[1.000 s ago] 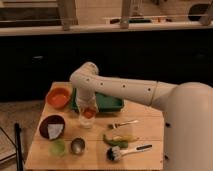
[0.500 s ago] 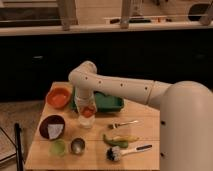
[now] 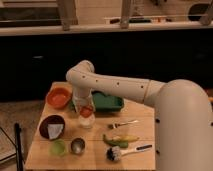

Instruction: Place apple in paper cup

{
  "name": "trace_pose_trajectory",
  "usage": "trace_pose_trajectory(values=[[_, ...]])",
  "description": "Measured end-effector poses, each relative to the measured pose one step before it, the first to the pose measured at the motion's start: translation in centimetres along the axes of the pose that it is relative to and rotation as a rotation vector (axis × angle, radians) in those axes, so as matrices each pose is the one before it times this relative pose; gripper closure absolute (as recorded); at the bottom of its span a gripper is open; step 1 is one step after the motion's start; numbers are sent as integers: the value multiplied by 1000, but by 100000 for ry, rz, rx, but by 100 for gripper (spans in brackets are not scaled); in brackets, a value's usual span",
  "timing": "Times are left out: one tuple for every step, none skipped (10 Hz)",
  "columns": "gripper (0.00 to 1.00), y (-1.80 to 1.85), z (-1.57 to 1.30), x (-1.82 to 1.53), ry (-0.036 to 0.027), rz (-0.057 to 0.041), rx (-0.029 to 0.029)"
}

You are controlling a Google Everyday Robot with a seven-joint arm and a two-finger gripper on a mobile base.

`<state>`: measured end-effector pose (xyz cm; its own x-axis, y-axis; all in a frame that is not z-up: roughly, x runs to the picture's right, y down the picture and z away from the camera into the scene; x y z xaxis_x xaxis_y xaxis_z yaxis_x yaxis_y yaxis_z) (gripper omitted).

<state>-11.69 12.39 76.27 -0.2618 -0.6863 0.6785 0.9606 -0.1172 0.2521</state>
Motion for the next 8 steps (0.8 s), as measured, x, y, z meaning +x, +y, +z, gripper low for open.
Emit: trace_pose_trajectory(values=[[100,-93,59,-12,-242,-104,-43],[100,-78,55,-31,-151,57,-52],[100,-15,111,-72,-200,206,-64],[98,-29,70,-90,-124,465,-124],[89,-29,68,-112,-146,995,-137],[81,-45,27,-84,-151,270,80],[71,-54,34,-72,-148,126,147],[61,-82,27,-41,-125,-154,112]])
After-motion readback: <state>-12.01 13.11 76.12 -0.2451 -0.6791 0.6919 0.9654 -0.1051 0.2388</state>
